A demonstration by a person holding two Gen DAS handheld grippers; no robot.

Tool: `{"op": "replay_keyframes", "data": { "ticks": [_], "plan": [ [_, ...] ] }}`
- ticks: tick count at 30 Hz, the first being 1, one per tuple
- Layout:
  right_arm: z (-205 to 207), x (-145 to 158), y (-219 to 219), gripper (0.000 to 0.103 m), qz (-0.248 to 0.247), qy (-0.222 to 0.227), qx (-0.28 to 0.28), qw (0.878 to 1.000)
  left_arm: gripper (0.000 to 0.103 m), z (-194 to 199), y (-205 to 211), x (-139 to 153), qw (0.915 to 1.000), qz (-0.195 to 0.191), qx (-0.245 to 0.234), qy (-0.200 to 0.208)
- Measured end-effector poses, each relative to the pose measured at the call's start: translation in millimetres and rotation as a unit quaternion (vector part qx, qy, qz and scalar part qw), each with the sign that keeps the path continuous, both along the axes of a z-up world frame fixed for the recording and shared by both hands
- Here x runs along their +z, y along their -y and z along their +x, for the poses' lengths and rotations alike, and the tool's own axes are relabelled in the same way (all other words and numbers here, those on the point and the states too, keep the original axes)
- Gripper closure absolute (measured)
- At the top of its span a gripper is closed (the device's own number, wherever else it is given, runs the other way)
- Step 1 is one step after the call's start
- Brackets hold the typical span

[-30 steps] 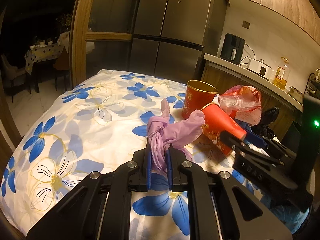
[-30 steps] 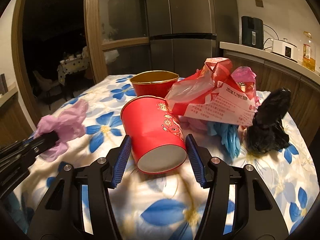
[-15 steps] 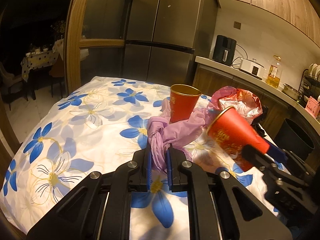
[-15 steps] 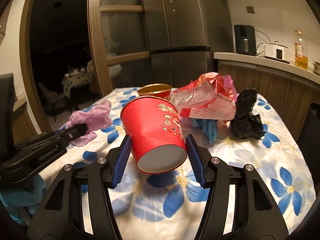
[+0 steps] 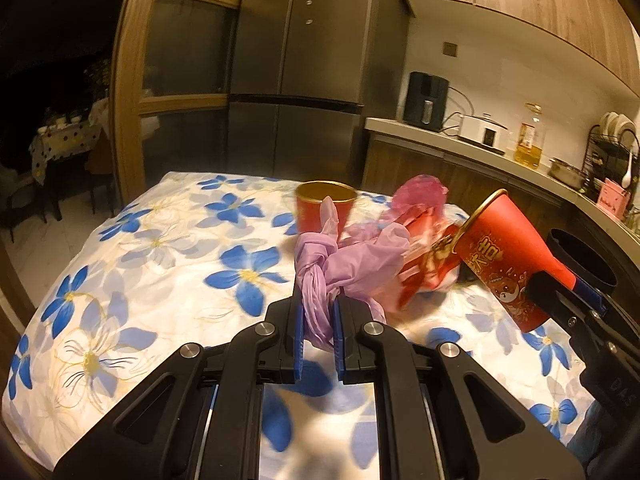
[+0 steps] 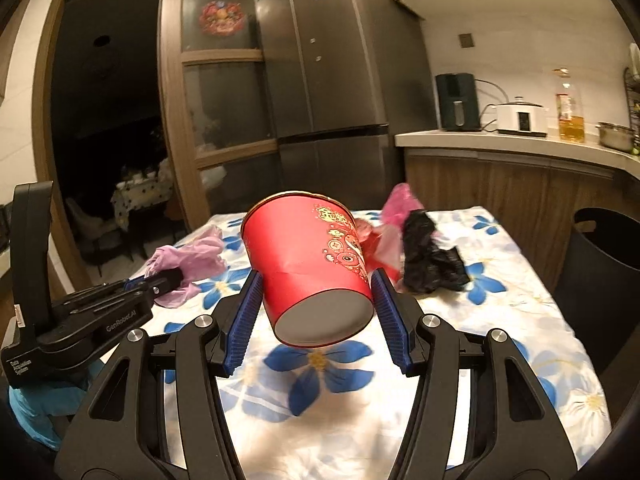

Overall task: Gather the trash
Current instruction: 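Lift and carry the lilac glove and red cup over the black bin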

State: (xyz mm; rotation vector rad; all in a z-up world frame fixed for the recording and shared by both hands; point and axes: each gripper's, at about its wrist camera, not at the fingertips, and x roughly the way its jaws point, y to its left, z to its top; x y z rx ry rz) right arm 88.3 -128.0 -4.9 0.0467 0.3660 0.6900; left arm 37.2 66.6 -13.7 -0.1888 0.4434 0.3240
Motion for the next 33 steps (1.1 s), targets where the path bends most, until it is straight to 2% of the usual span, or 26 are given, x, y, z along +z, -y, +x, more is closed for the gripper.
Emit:
{"op": "replay_keyframes", "data": {
  "ticks": [19,33],
  "plan": [
    [37.2,6.4,93.6,0.048,0.014,0.003,-0.13,0.991,0.092,61.6,90.3,13.1,0.9943,0.028,-0.103,0.012],
    [68.4,9.4,163.1,0.048,0.019,0.006,-0.219,0.975,0.092,112.5,168.2,26.2,0.9815,0.045,-0.184,0.025]
  ]
}}
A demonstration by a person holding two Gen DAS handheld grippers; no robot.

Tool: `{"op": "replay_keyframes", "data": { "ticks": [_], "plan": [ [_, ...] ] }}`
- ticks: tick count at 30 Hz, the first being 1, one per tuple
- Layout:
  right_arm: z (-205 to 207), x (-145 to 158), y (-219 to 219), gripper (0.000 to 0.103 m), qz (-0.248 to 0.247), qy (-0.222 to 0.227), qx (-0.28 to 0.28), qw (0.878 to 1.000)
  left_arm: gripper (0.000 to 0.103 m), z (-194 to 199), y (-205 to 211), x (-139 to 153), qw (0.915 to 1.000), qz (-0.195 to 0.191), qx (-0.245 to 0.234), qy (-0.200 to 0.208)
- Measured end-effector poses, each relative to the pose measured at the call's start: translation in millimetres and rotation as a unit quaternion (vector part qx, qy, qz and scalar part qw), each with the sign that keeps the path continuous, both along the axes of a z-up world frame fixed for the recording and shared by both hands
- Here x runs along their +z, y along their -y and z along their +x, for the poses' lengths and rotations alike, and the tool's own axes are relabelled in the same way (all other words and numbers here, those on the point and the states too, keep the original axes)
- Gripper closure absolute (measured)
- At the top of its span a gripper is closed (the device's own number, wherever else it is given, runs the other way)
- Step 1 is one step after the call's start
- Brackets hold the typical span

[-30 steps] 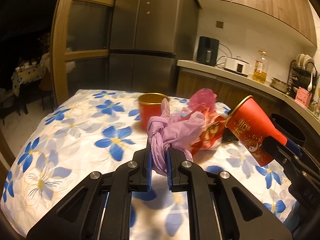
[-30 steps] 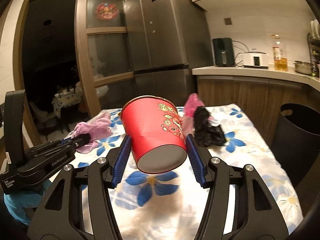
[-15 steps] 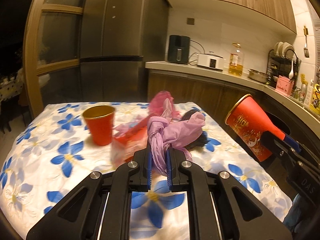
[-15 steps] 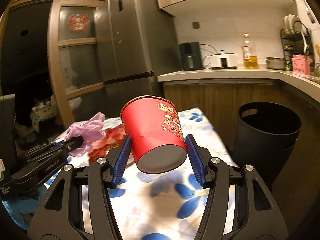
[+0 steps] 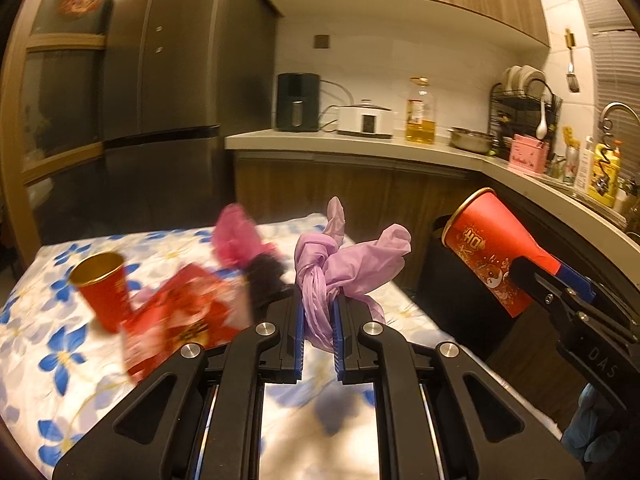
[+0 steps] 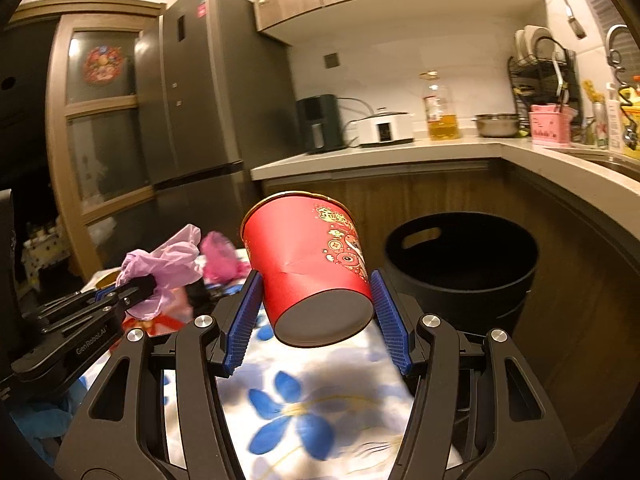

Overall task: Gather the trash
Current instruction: 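Lift and carry the lilac glove and red cup over the black bin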

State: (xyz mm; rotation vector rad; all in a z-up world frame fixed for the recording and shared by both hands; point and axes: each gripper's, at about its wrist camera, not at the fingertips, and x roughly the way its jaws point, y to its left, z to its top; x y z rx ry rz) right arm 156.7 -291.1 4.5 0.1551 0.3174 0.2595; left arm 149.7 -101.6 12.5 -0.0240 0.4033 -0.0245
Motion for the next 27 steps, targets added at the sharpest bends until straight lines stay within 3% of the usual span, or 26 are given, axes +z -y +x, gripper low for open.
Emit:
{"op": "replay_keyframes", "data": {
  "ticks": [27],
  "plan": [
    [60.1,8.1,107.9,0.047,0.01,0.001,-0.149,0.989,0.092,106.3,134.5,7.2,0.9923,0.002,-0.124,0.003]
  ]
}}
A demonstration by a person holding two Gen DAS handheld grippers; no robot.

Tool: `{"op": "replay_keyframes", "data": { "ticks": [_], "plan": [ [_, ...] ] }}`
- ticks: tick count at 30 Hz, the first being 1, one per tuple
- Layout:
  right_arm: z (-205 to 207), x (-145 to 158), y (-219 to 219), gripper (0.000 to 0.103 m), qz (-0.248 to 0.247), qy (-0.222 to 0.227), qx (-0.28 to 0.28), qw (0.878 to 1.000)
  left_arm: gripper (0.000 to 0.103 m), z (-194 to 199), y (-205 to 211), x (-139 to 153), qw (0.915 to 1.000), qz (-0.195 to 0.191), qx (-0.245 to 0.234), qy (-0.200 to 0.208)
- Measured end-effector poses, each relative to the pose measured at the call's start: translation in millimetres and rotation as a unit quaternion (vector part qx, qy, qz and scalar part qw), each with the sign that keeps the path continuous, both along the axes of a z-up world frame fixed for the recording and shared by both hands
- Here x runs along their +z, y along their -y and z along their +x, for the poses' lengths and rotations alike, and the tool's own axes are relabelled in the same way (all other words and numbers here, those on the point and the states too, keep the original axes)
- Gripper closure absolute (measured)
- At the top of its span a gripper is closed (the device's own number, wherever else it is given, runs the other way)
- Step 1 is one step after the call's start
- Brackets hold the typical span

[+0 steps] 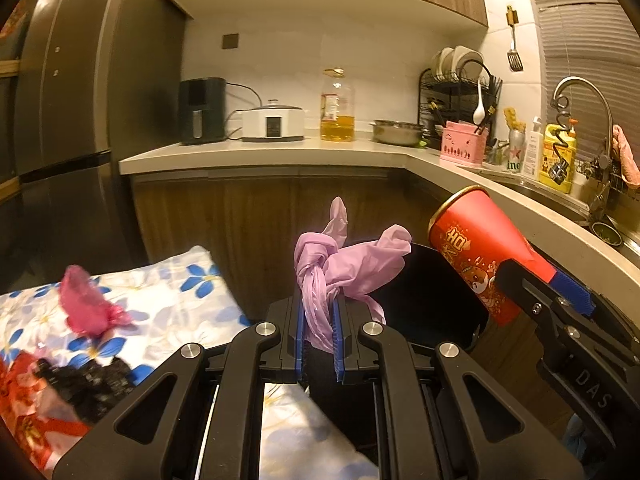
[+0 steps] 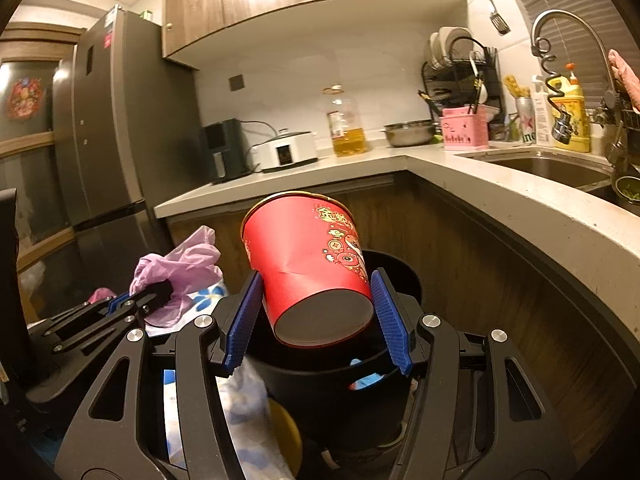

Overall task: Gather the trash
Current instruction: 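Lift and carry the lilac glove and red cup over the black bin, then open both tools to drop the glove and cup into the bin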

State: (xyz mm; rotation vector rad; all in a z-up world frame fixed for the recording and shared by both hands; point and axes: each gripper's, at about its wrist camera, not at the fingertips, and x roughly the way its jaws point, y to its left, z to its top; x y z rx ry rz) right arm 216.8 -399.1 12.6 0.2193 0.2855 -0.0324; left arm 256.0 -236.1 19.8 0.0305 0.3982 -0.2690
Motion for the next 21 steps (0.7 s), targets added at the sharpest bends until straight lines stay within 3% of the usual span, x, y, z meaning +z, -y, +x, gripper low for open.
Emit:
{"op": "replay_keyframes", "data": {
  "ticks": [21],
  "plan": [
    [43.3,-5.9,22.9,0.047,-0.004,-0.008,-0.024,1.0,0.092,44.6,31.3,-12.1,0.9993,0.004,-0.035,-0.008]
  ]
}}
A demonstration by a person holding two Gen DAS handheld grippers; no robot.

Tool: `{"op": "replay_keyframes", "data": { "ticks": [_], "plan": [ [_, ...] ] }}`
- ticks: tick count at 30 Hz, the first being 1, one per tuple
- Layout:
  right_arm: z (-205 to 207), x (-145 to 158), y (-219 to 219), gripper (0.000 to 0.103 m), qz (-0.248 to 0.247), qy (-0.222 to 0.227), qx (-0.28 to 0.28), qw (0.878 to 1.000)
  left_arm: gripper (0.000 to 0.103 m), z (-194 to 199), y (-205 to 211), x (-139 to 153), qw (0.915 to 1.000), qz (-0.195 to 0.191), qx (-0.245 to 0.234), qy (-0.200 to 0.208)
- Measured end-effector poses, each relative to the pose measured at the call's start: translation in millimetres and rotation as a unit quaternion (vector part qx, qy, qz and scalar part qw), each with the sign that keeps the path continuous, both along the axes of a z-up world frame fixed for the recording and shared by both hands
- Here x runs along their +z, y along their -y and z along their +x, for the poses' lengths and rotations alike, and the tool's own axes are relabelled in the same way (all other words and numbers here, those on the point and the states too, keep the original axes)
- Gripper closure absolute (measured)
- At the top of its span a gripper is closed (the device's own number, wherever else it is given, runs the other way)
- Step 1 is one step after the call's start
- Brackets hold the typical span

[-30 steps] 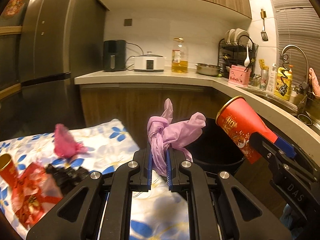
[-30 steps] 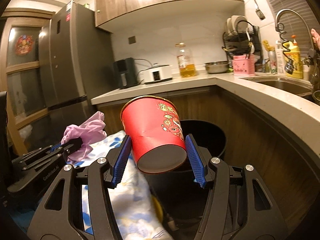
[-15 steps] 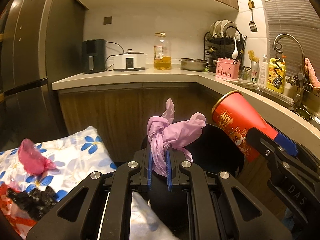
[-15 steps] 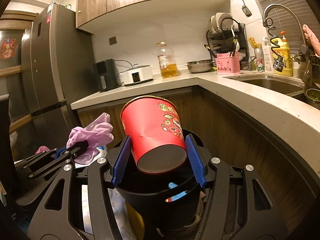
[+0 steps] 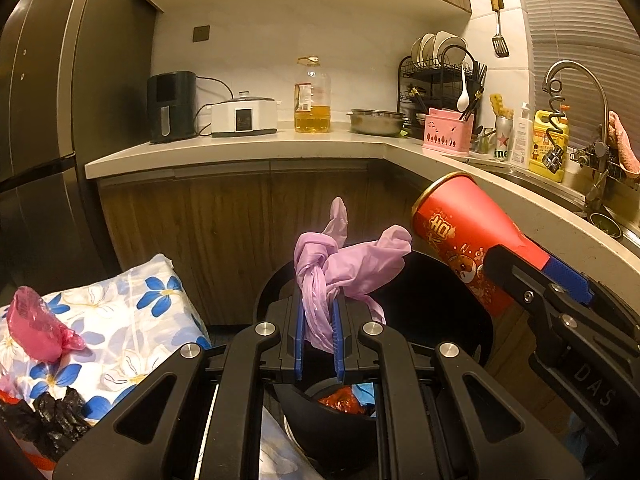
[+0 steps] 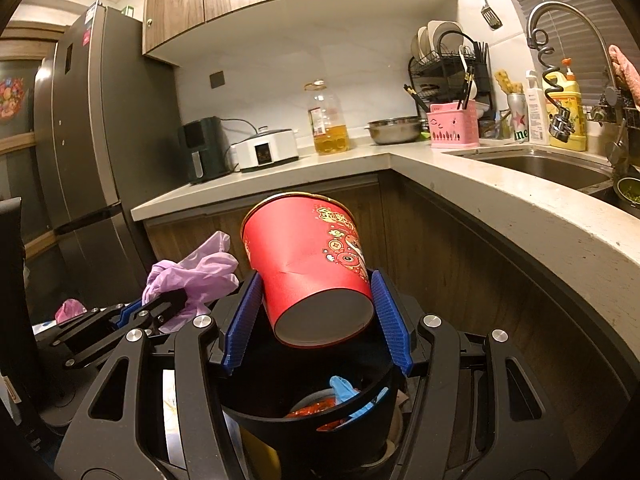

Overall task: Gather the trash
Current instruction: 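Open both tools to drop the glove and cup into the bin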

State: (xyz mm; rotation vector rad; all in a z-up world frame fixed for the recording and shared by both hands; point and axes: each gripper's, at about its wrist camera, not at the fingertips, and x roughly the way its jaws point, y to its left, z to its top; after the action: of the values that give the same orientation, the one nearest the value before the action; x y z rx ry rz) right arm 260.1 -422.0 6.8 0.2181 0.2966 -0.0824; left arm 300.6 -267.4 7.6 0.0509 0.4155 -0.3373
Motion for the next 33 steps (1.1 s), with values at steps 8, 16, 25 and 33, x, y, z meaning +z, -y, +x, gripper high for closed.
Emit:
{"op": "replay_keyframes", "data": {
  "ticks": [8,16,25,33],
  "plan": [
    [6.3,2.4,1.1,0.046,-0.001,0.004,0.0,1.0,0.091,5.9,3.3,-0.8,0.9999,-0.001,-0.01,-0.002],
    [14.9,3.0,9.8,0.036,0.017,0.008,0.0,1.0,0.053,12.8,6.6,-6.7,0.9996,0.007,-0.028,-0.005],
    [10.3,-2.1,15.5,0.034,0.022,-0.002,-0.009,1.0,0.041,15.0,-6.9,-16.5,0.9997,0.009,-0.002,-0.022],
    [-4.6,-3.1,7.0,0.027,0.014,-0.007,-0.007,1.0,0.025,-7.4,-22.7,-14.4,0.9996,0.0,0.022,-0.02]
  ]
}}
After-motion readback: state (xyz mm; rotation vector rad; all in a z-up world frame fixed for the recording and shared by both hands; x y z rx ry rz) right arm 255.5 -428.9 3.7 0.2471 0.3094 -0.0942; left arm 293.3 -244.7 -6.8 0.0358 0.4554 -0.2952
